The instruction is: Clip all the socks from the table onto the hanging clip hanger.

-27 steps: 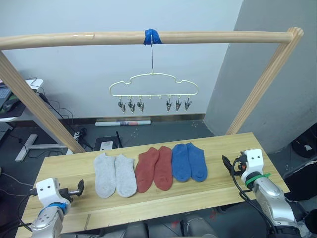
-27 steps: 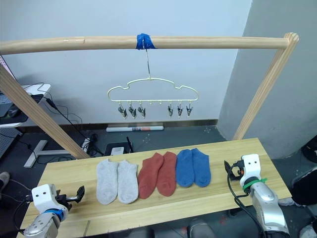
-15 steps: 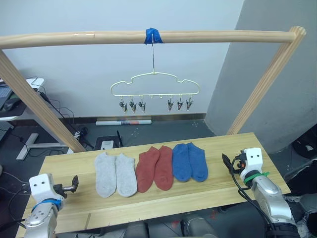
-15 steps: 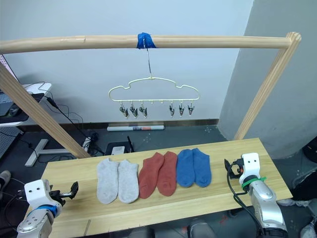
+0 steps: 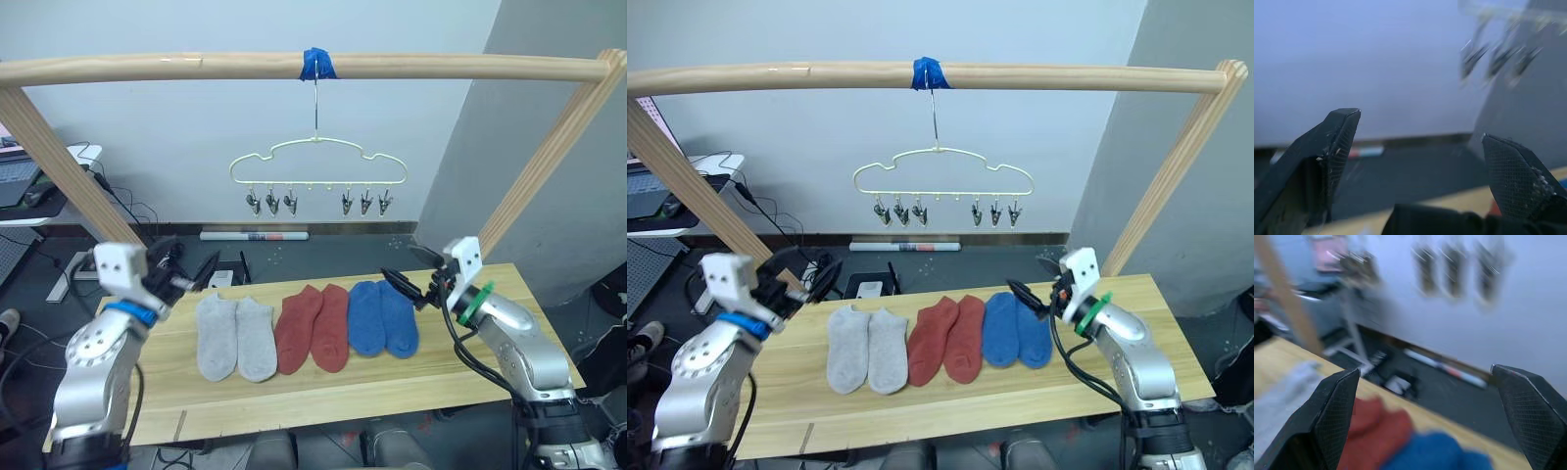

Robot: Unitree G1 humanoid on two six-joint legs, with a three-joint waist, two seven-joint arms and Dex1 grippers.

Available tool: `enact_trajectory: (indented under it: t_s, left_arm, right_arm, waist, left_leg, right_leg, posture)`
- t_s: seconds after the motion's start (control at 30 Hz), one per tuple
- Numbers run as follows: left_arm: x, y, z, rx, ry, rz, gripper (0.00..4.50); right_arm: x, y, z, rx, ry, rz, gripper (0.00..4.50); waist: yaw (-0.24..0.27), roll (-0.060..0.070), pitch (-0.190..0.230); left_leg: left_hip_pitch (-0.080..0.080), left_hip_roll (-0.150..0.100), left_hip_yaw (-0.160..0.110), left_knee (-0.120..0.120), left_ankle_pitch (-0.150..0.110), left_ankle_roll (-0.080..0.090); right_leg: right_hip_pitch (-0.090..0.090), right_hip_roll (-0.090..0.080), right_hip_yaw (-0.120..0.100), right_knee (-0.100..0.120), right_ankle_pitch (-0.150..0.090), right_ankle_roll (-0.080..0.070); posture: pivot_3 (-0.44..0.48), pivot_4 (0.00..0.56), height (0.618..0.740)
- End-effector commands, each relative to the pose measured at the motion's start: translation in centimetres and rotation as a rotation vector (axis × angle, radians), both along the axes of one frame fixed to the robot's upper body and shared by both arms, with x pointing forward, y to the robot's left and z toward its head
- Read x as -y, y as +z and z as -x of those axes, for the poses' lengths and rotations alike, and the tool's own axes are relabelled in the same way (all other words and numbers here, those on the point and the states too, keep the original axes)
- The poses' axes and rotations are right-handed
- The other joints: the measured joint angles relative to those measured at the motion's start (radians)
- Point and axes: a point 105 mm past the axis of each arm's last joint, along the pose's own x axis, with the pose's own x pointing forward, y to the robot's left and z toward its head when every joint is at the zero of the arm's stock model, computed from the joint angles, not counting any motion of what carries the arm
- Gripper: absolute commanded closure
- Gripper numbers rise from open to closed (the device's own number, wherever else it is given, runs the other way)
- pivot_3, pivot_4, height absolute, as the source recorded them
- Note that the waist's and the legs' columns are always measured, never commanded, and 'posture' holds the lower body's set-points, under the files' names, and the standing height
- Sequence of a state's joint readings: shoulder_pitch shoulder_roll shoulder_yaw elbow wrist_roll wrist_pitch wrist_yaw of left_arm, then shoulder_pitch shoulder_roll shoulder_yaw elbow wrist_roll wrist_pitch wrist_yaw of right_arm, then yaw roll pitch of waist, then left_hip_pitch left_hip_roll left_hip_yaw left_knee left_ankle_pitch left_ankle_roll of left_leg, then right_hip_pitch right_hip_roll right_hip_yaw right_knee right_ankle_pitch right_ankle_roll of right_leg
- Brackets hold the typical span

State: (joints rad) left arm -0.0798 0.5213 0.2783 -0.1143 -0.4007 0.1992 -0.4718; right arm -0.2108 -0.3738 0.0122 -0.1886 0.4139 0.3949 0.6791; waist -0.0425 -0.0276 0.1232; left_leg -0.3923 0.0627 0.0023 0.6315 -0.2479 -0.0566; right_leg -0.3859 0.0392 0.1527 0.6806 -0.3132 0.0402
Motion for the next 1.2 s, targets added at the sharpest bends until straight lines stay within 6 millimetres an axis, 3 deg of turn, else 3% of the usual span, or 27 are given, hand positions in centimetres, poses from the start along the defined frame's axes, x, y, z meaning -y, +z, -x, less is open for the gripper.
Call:
enact_trajectory:
  t_s: [0.03, 0.23, 0.57, 1.2]
  left_arm:
    - [2.1, 0.9, -1.2, 0.029, -0.075, 0.0, 0.18]
    - [3.3, 1.2, -3.4, 0.052, -0.087, -0.007, 1.77]
    - [4.5, 1.1, -6.4, 0.097, -0.07, 0.046, 1.77]
    - [4.6, 2.1, -9.0, 0.176, 0.01, 0.086, 1.77]
  right_arm:
    - [-2.0, 2.0, 0.5, 0.036, 0.097, -0.023, 0.0]
    - [-4.8, 3.1, 0.7, 0.065, 0.179, -0.029, 0.0]
    - [-8.4, 4.9, 0.5, 0.134, 0.256, -0.05, 0.0]
    - [-9.4, 6.8, 0.8, 0.202, 0.294, -0.06, 0.0]
  waist:
    - [-0.001, 0.0, 0.0]
    - [0.0, 0.0, 0.0]
    - [-0.012, 0.0, 0.0]
    - [-0.028, -0.001, -0.001]
  left_leg:
    - [-0.002, 0.0, 0.0, 0.0, 0.0, 0.0]
    - [-0.007, 0.001, -0.003, 0.0, -0.001, -0.001]
    - [-0.009, 0.0, -0.004, 0.01, -0.001, -0.001]
    - [-0.009, 0.0, -0.005, 0.013, -0.001, -0.001]
  right_leg:
    - [-0.001, 0.0, 0.0, 0.0, 0.0, 0.0]
    - [-0.005, 0.0, -0.002, -0.001, 0.0, -0.001]
    - [-0.003, 0.0, -0.004, 0.001, 0.001, 0.001]
    - [-0.002, 0.0, -0.004, 0.002, 0.003, 0.003]
  posture:
    - [0.015, 0.119, 0.74]
    - [-0.017, 0.111, 0.74]
    - [-0.036, 0.1, 0.74]
    - [-0.06, 0.086, 0.74]
